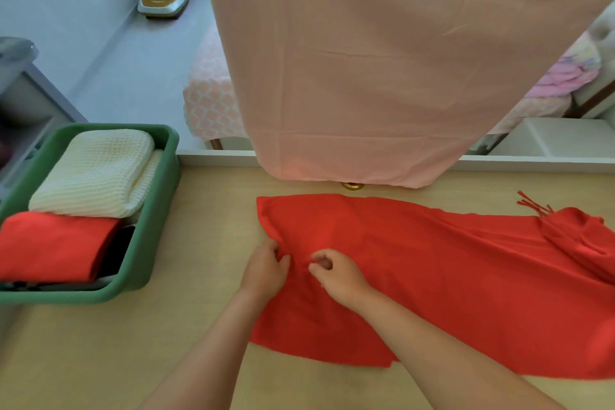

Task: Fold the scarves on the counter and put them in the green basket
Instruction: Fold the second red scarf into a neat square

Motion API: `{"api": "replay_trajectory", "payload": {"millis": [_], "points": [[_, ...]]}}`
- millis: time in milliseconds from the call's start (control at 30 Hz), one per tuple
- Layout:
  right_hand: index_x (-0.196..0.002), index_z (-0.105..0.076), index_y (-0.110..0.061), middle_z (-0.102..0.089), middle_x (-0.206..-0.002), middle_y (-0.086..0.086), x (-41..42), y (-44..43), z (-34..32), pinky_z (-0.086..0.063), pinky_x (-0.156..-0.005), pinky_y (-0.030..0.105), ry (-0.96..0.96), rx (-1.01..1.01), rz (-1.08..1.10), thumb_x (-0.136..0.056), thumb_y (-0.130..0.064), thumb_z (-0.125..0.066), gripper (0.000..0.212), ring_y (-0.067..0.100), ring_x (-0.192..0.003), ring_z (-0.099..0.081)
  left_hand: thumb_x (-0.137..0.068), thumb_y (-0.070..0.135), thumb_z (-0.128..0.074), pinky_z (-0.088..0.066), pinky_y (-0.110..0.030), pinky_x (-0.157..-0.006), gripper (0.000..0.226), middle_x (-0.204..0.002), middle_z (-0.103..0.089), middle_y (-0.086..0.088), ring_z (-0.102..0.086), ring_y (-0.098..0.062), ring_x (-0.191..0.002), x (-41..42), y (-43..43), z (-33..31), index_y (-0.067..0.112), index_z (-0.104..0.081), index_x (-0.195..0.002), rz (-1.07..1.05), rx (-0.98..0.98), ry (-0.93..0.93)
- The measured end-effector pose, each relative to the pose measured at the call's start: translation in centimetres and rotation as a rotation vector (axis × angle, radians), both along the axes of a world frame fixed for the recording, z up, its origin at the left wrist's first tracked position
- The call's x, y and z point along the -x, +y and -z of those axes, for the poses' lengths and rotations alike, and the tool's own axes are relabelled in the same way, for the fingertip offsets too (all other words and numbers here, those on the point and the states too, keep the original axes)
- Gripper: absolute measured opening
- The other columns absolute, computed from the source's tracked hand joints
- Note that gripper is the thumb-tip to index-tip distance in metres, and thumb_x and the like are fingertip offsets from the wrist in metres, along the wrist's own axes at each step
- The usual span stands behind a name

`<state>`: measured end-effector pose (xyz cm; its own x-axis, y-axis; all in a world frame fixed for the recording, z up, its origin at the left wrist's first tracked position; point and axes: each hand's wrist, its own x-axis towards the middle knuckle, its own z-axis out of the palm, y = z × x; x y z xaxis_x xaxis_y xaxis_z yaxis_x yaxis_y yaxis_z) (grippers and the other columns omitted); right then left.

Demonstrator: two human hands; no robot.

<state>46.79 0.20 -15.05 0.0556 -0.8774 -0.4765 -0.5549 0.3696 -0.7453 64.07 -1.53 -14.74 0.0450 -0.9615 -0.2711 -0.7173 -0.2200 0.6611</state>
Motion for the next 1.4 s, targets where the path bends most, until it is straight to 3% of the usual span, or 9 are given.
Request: {"api": "replay_trajectory", "payload": {"millis": [67, 200, 300, 467, 667, 767, 900, 1233, 1400], "points": [[-0.123, -0.059, -0.025, -0.067, -0.103, -0.003, 0.5, -1.0, -1.4, -0.05, -0.054, 0.024, -0.184, -0.113, 0.167, -0.096, -0.036, -0.06, 0.029, 0.012, -0.072, -0.064, -0.085, 0.012, -0.068, -0.031, -0.014, -0.064, 0.016, -0.083, -0.055, 0.005, -0.052, -0.013, -0.077, 1.9, -0.6, -1.8, 0.019, -0.054, -0.085, 0.105, 0.063, 0.137], [-0.101, -0.069, -0.028, -0.071, -0.091, -0.001, 3.7, -2.5, -3.9, -0.051, -0.057, 0.029, -0.255, -0.118, 0.384, -0.095, -0.041, -0.06, 0.017, 0.016, -0.071, -0.066, -0.08, 0.018, -0.074, -0.035, -0.012, -0.063, 0.019, -0.075, -0.055, 0.015, -0.05, 0.0, -0.067, 6.9, -1.8, -4.7, 0.025, -0.057, -0.076, 0.333, -0.038, 0.252], [-0.077, -0.069, -0.018, -0.066, -0.073, 0.005, 7.7, -2.9, -4.1, -0.051, -0.054, 0.034, -0.162, -0.054, 0.528, -0.093, -0.02, -0.058, 0.02, 0.02, -0.063, -0.061, -0.083, 0.026, -0.072, -0.045, -0.02, -0.082, 0.009, -0.112, -0.058, 0.026, -0.06, 0.002, -0.094, 10.7, -2.3, -5.4, 0.026, -0.073, -0.092, 0.426, -0.173, 0.324], [-0.067, -0.056, -0.015, -0.056, -0.066, 0.004, 16.2, -2.0, -3.6, -0.043, -0.063, 0.039, 0.059, 0.014, 0.63, -0.09, -0.012, -0.047, 0.025, 0.025, -0.067, -0.053, -0.092, 0.014, -0.062, -0.051, -0.023, -0.052, 0.01, -0.09, -0.064, 0.002, -0.066, -0.01, -0.056, 15.3, -1.1, -4.9, 0.019, -0.06, -0.101, 0.424, -0.485, 0.373], [-0.132, -0.052, -0.018, -0.055, -0.129, 0.011, 23.0, 0.9, -1.7, -0.041, -0.101, 0.037, 0.528, -0.098, 0.416, -0.089, -0.017, -0.053, 0.044, 0.033, -0.122, -0.052, -0.089, 0.009, -0.061, -0.053, -0.026, -0.069, 0.018, -0.093, -0.069, -0.003, -0.067, -0.016, -0.07, 18.5, 0.5, -1.9, 0.014, -0.068, -0.104, 0.573, -0.468, 0.08], [-0.123, -0.058, -0.024, -0.054, -0.119, 0.005, 23.4, 1.8, -1.2, -0.045, -0.097, 0.039, 0.589, 0.152, 0.185, -0.086, -0.016, -0.058, 0.038, 0.028, -0.114, -0.054, -0.086, 0.021, -0.065, -0.047, -0.031, -0.089, 0.02, -0.108, -0.068, -0.005, -0.064, -0.024, -0.103, 19.7, 1.3, -0.7, 0.016, -0.066, -0.104, 0.301, -0.163, -0.14], [-0.119, -0.06, -0.028, -0.053, -0.117, -0.001, 22.4, 2.5, -0.3, -0.044, -0.098, 0.037, 0.503, 0.186, -0.247, -0.087, -0.031, -0.061, 0.032, 0.023, -0.114, -0.053, -0.085, 0.042, -0.07, -0.041, -0.042, -0.1, 0.066, -0.132, -0.043, -0.014, -0.05, -0.036, -0.121, 20.8, 2.8, -0.4, 0.009, -0.039, -0.132, 0.064, -0.221, -0.379], [-0.127, -0.056, -0.033, -0.05, -0.124, -0.003, 23.2, 3.2, 1.2, -0.039, -0.098, 0.037, 0.639, 0.321, -0.307, -0.084, -0.036, -0.06, 0.044, 0.022, -0.116, -0.048, -0.083, 0.028, -0.066, -0.04, -0.044, -0.103, 0.056, -0.135, -0.043, -0.005, -0.038, -0.032, -0.125, 17.7, 4.3, 2.0, 0.023, -0.051, -0.136, 0.23, -0.046, -0.44], [-0.118, -0.063, -0.033, -0.054, -0.121, -0.003, 21.6, 3.3, 1.4, -0.041, -0.096, 0.039, 0.572, 0.49, -0.347, -0.078, -0.037, -0.064, 0.04, 0.021, -0.114, -0.051, -0.084, 0.008, -0.061, -0.044, -0.041, -0.091, 0.02, -0.106, -0.058, -0.008, -0.051, -0.031, -0.109, 16.3, 5.5, 2.6, 0.016, -0.068, -0.1, 0.124, -0.017, -0.37]]}}
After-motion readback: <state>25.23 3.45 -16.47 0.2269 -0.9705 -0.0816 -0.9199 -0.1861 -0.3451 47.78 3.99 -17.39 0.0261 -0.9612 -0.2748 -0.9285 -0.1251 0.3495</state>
